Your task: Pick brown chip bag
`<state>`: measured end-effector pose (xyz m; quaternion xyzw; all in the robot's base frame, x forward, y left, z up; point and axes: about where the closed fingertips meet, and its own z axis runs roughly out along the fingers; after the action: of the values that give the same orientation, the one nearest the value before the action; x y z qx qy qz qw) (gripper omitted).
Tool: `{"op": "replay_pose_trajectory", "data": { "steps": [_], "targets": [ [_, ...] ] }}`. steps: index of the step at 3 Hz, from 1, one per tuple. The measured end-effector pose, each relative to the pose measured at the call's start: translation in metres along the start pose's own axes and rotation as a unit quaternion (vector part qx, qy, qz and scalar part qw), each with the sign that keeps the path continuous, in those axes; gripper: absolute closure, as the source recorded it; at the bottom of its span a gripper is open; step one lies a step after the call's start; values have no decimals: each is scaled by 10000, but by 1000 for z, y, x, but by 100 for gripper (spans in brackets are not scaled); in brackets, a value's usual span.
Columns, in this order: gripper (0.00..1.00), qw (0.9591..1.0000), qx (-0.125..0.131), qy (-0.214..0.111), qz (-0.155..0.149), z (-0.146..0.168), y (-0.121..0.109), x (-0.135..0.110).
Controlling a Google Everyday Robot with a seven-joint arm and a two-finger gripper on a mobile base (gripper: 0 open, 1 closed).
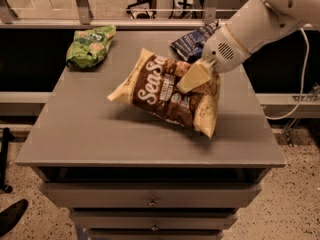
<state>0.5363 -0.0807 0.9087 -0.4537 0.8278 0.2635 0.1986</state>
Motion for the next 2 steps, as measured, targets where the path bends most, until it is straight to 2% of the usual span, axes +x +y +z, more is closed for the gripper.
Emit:
{"op": "replay_pose_trajectory", "data": {
  "steps": [1,2],
  "targets": [
    [100,9983,257,-344,397,-25,-21,-9],
    [100,9911,450,-918,851,-60,-22,-16]
  ]
}}
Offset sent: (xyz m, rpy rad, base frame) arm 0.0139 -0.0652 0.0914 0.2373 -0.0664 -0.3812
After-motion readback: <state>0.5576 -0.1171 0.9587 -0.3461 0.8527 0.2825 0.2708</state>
